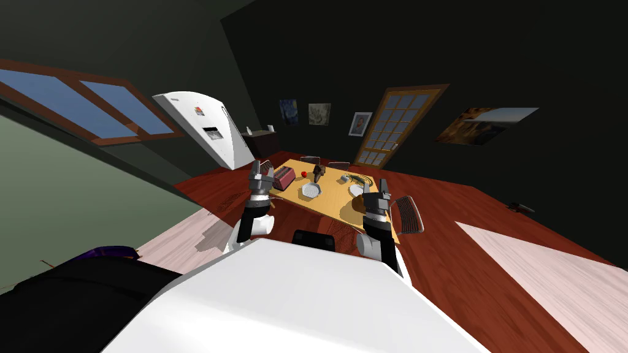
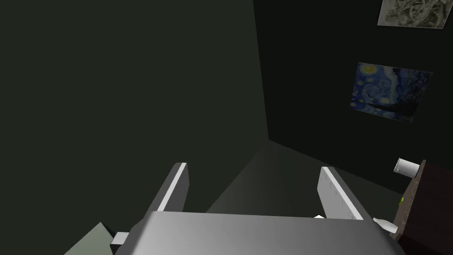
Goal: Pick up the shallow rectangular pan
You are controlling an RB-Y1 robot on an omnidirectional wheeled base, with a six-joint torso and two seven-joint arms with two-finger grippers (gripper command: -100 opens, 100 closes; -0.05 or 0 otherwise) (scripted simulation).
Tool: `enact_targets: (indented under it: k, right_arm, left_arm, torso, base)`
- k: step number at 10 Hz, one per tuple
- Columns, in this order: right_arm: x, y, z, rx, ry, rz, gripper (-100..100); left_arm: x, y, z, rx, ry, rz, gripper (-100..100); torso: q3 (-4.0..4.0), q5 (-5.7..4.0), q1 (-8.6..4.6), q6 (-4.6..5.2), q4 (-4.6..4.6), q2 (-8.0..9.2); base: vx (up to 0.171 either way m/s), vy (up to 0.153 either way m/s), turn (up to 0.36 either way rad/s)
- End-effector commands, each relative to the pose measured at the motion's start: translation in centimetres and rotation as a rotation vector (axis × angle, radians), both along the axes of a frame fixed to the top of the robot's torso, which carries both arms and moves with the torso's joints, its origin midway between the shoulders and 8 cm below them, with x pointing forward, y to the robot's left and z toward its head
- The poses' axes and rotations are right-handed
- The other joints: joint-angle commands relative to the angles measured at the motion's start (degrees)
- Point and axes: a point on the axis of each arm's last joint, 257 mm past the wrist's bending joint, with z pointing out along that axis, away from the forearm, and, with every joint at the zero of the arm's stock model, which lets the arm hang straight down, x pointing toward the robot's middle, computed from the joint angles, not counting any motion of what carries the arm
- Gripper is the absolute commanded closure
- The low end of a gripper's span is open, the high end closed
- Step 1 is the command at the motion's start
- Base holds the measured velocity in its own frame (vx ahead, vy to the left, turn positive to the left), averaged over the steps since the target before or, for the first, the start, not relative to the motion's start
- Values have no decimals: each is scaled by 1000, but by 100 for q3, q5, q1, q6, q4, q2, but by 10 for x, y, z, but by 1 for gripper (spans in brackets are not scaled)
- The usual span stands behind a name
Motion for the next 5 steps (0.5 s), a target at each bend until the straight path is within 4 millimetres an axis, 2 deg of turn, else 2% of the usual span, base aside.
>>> enact_targets:
  k: [1,5]
  right_arm:
    - [0,0,0,0,0,0,0]
    - [0,0,0,0,0,0,0]
  left_arm:
    - [5,-3,-5,29,20,-14,-100]
    - [29,-4,-36,102,119,-36,-100]
  torso:
    - [0,0,0,0,0,0]
    - [-2,-1,-4,1,-1,-3]
  base:
    - [0,-5,-17]
    - [3,-16,-33]
